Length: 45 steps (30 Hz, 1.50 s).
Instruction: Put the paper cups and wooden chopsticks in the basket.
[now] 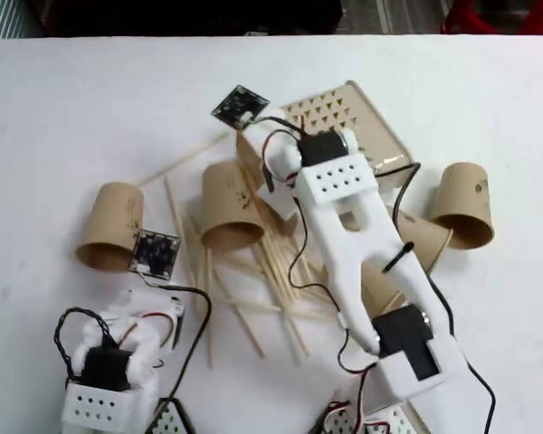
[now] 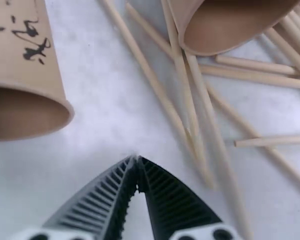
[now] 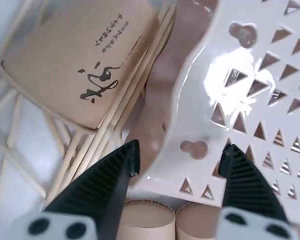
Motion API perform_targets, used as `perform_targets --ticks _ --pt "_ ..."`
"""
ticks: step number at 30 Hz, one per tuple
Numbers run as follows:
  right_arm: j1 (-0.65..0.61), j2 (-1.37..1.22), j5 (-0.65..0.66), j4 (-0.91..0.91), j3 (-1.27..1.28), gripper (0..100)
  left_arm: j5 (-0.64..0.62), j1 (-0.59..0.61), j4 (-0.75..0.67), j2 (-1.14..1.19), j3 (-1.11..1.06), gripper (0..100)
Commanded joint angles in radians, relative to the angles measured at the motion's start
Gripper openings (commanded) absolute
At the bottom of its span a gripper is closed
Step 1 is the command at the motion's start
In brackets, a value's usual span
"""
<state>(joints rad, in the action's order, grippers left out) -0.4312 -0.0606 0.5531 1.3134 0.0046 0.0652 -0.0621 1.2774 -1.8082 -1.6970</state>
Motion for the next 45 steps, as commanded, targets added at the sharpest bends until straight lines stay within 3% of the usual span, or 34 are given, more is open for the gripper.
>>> perform_targets --ticks 1,10,18,26,38,45 --pt "-0.004 -0.012 0.012 -0.03 -0.051 26.6 0.009 -0.007 0.008 -0.01 0.005 3" --pt "0.076 -0.099 0.087 -0.111 -0.051 25.5 0.009 -0.007 0.008 -0.01 0.005 2" --pt "0.137 -0.054 0.091 -0.154 -0.052 1.6 0.009 -0.007 0.008 -0.01 0.005 2" --pt "0.153 0.071 0.135 -0.139 -0.046 1.9 0.009 -0.007 0.008 -0.01 0.005 2" --pt "0.071 0.177 0.127 0.105 -0.044 1.9 0.009 -0.008 0.008 -0.01 0.005 2" --pt "-0.068 0.176 -0.031 0.093 0.048 2.0 0.009 -0.007 0.008 -0.01 0.005 2"
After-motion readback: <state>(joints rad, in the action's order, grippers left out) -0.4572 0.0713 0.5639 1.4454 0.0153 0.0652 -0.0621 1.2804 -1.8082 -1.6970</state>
